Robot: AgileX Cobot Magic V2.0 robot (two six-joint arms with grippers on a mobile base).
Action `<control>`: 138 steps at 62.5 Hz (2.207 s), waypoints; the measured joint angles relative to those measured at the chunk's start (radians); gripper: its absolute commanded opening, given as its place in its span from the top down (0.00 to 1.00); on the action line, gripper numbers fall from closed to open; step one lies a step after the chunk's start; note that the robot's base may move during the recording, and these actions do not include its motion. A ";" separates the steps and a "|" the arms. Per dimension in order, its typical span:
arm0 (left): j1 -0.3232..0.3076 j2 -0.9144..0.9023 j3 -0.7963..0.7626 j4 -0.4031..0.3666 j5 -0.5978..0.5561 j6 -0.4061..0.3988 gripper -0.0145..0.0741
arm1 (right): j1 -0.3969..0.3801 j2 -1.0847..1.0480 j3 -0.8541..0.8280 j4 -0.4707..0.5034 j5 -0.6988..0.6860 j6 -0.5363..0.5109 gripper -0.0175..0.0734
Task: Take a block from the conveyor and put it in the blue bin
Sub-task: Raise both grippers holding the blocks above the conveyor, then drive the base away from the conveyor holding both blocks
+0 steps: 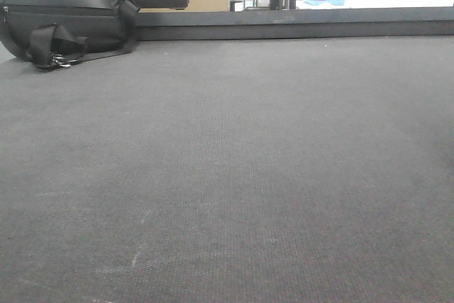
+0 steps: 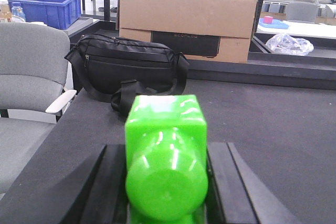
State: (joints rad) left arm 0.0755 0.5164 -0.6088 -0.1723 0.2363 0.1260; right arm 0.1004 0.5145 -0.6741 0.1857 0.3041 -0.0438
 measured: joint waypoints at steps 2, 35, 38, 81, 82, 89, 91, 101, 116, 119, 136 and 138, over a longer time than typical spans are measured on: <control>0.000 0.000 0.000 0.000 0.001 0.000 0.96 | 0.000 0.000 0.000 0.000 0.000 0.000 0.99; 0.000 0.000 0.000 0.000 -0.001 -0.001 0.96 | 0.000 0.000 0.000 0.000 0.000 0.000 0.99; 0.000 0.000 0.000 0.000 -0.001 -0.001 0.96 | 0.000 0.000 0.000 0.000 0.000 0.000 0.99; 0.000 0.000 0.000 0.000 -0.001 -0.002 0.96 | 0.000 0.000 0.000 0.000 -0.002 0.000 0.99; 0.000 0.000 0.000 0.000 -0.001 -0.002 0.96 | 0.000 0.000 0.000 0.000 -0.002 0.000 0.99; 0.000 0.000 0.000 0.000 -0.001 -0.002 0.96 | 0.000 0.000 0.000 0.000 -0.002 0.000 0.99; 0.000 0.000 0.000 0.000 -0.001 -0.002 0.96 | 0.000 0.000 0.000 0.000 -0.002 0.000 0.99; 0.000 0.000 0.000 0.000 -0.001 -0.002 0.96 | 0.000 0.000 0.000 0.000 -0.002 0.000 0.99; 0.000 0.000 0.000 0.000 -0.001 -0.004 0.96 | 0.000 0.000 0.000 0.000 -0.002 0.000 0.99; 0.000 0.000 0.000 0.000 -0.001 -0.004 0.96 | 0.000 0.000 0.000 0.000 -0.002 0.000 0.99; 0.000 0.000 0.000 0.000 -0.001 -0.004 0.96 | 0.000 0.000 0.000 0.000 -0.002 0.000 0.99; 0.000 -0.002 0.000 0.000 -0.001 -0.004 0.96 | 0.000 0.000 0.000 0.000 -0.002 -0.001 0.99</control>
State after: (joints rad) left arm 0.0755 0.5144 -0.6085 -0.1723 0.2350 0.1216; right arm 0.1004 0.5145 -0.6741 0.1857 0.3022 -0.0446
